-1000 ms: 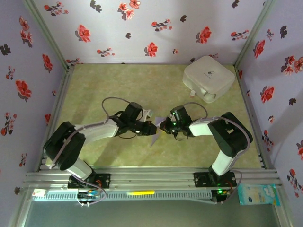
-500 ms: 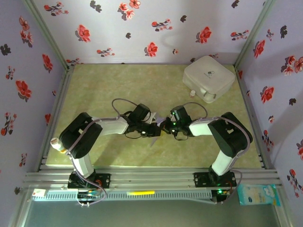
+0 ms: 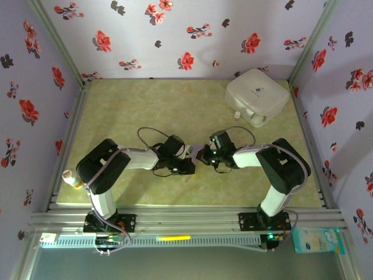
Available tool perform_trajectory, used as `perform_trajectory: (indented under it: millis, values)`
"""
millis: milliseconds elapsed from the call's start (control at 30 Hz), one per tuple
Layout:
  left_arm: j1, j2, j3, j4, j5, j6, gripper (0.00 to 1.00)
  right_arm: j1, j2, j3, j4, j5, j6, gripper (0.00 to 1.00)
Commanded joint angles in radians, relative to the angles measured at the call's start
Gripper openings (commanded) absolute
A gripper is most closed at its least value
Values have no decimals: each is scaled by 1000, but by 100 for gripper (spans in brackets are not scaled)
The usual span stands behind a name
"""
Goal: Fold a paper plane with a square sheet of paper (pick it up from the middle)
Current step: Fold the wing for the fifth time at the center of the table.
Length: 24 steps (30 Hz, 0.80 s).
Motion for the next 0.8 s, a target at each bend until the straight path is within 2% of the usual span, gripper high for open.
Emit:
perform_trajectory:
  millis: [0, 433, 767]
  values:
    - [-16, -24, -71, -84, -29, 18, 9, 2, 54, -13, -122, 98, -34, 2]
    - [-47, -140, -163, -195, -49, 49, 9, 4, 53, -11, -132, 101, -36, 2]
    - [-59, -212, -153, -260, -90, 64, 9, 4, 51, -8, -132, 101, -33, 2]
